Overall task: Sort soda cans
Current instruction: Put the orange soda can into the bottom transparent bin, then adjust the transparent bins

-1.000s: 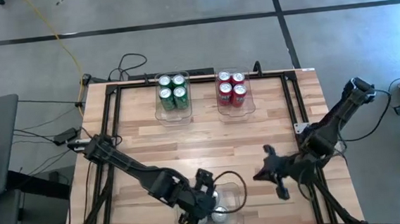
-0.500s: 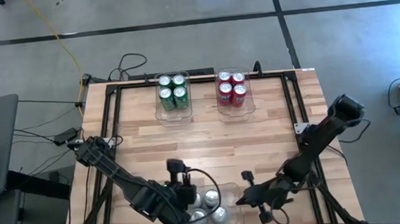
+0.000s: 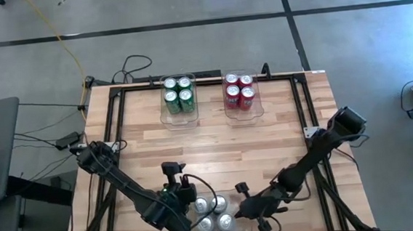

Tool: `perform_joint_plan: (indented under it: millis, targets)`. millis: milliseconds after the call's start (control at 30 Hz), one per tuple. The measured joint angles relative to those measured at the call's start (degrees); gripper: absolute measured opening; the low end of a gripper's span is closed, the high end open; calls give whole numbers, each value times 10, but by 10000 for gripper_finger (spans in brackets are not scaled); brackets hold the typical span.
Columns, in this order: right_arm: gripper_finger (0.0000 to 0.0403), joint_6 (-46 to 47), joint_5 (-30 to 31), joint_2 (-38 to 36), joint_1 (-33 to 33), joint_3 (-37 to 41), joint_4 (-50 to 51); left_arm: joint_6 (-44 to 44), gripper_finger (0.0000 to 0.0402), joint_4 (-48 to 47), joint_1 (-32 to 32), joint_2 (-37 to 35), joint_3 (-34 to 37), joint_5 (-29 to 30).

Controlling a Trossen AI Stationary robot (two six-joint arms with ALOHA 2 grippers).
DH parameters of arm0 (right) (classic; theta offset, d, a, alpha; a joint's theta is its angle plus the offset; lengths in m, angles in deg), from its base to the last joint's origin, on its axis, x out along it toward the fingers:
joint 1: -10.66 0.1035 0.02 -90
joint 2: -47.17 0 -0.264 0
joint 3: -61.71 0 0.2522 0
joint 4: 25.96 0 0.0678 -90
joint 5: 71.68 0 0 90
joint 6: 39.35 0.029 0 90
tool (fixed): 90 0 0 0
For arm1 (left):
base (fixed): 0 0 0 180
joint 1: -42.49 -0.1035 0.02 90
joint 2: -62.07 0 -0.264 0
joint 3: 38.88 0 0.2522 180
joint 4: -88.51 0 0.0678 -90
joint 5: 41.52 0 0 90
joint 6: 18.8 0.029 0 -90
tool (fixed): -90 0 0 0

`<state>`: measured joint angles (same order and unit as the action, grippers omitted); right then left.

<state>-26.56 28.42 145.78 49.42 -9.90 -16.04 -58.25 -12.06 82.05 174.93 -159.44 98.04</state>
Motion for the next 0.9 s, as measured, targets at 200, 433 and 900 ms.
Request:
perform_joint_plan:
  millis: [200,433,900]
  targets:
    - [3,-28,-24,31,-19,-34,0,-13,391,30,-2,0,10,-11]
    - [3,-21,-8,-5,-27,-36,77,15,391,47,1,0,0,-4]
    - [8,53,172,-218,3,-36,232,203,391,169,-17,-32,-68,105]
